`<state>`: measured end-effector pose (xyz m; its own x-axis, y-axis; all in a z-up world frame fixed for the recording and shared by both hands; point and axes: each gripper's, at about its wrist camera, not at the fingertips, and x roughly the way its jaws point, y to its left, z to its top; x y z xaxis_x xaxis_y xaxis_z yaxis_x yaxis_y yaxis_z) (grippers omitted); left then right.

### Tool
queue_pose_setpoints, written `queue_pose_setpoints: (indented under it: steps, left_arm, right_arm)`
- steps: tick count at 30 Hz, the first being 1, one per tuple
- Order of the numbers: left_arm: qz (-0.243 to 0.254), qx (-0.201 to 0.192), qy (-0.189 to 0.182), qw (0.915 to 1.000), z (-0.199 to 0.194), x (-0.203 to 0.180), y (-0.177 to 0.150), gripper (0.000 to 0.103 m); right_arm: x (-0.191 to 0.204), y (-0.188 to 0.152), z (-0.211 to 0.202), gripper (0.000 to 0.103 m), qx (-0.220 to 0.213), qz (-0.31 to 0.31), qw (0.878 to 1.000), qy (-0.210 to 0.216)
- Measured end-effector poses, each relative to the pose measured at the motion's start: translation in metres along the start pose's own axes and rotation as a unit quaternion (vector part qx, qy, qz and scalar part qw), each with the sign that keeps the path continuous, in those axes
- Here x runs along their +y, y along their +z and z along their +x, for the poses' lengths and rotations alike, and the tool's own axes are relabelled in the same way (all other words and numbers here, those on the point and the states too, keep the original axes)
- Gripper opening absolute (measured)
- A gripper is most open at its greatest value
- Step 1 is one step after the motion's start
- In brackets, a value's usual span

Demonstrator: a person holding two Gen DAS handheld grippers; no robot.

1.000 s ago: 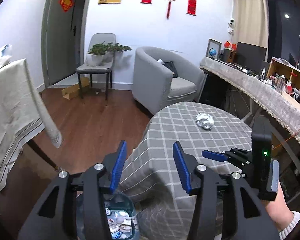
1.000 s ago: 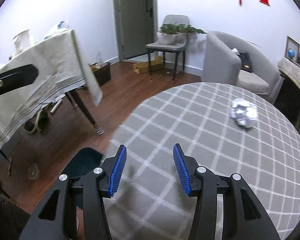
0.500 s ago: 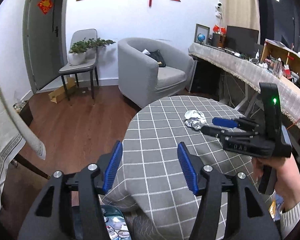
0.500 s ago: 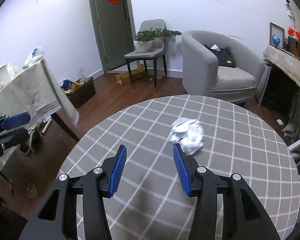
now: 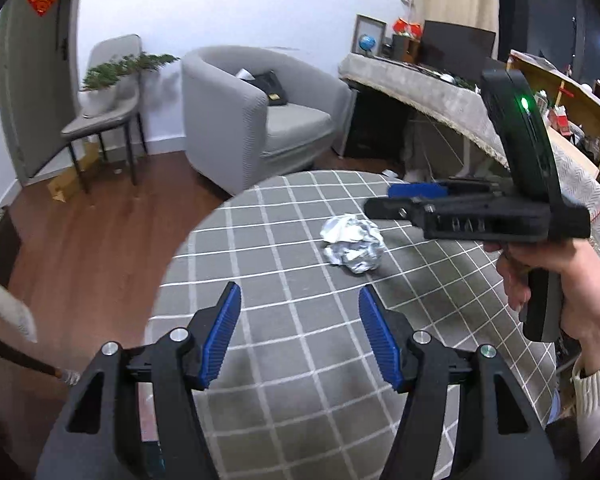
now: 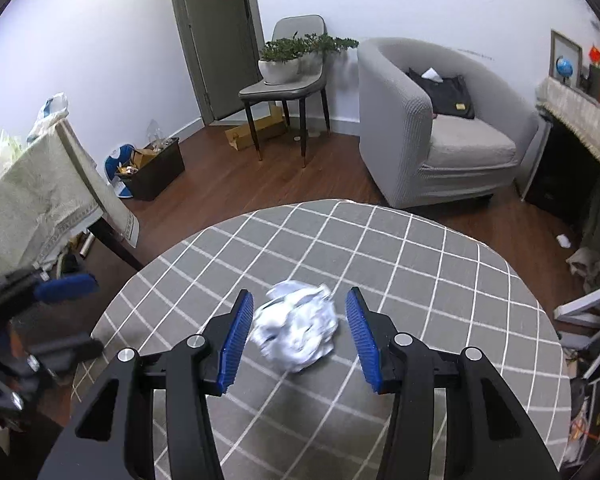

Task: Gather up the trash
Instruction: 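Grasp the crumpled white tissue with the right gripper while the left grasps the foil ball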

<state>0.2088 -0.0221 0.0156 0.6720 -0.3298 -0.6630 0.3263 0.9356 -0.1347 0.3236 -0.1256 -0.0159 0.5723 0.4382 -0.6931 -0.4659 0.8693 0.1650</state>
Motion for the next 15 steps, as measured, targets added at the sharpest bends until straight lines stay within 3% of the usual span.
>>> queue_pose_setpoints:
  steps: [4,10,15]
  left_arm:
    - [-0.007,0.013,-0.030,0.9994,0.025,-0.006,0.000,0.065]
    - [-0.003,0.028,-0.039,0.9988,0.045,-0.017,-0.001,0.065]
    - [0.000,0.030,-0.046,0.9985,0.058,-0.026,0.001,0.057]
  right_arm:
    - [-0.027,0.003,0.018,0.049,0.014,0.049,0.997,0.053]
    - [-0.057,-0.005,0.046,0.046,0.034,0.118,0.985,0.123]
    - [-0.061,-0.009,0.052,0.041,0.035,0.136,0.979,0.150]
